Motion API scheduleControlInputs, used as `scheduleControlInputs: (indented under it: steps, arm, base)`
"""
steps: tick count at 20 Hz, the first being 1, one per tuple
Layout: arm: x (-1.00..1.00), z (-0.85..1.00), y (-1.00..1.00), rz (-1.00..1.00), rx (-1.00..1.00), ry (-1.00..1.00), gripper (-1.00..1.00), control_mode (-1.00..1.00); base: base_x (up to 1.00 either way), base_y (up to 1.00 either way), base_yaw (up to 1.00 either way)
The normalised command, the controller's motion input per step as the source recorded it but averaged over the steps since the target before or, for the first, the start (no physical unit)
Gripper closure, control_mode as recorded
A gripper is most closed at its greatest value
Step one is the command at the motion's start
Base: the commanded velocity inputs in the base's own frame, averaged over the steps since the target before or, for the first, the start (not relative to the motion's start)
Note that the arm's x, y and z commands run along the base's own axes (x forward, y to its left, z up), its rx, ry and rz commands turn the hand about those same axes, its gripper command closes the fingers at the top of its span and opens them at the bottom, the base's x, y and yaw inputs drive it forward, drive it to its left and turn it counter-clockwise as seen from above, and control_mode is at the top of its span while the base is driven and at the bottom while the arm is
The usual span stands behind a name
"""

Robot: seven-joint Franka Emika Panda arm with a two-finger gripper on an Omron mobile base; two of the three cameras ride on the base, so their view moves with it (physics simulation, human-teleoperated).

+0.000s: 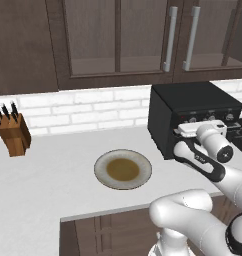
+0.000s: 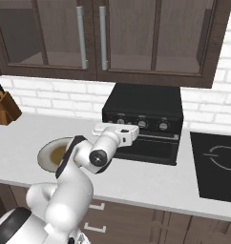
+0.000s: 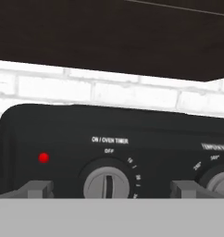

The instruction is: Pick up the kebab skewer and baguette bread, and place them inside the toaster oven. Close the toaster oven door and start by setting the timer.

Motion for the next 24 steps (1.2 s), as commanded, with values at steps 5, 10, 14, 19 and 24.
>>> scheduleControlInputs:
  steps: [5,10,14,19,24]
  arm:
    - [0.03,0.00,-0.06,0.00,0.00,-0.02,-1.00,-1.00]
    - [0.01,-0.01,0.00,0.00,0.00,-0.03,-1.00,-1.00]
    - [0.00,-0.02,0.00,0.00,0.00,-0.02,-1.00,-1.00]
    - [0.00,-0.03,0.00,0.00,0.00,-0.03,-1.00,-1.00]
    - [0.02,0.00,0.00,0.00,0.00,-0.02,1.00,-1.00]
  base:
    - [0.00,0.00,0.00]
    - [0.00,0.00,0.00]
    - [0.00,0.00,0.00]
    - [0.00,0.00,0.00]
    - [0.00,0.00,0.00]
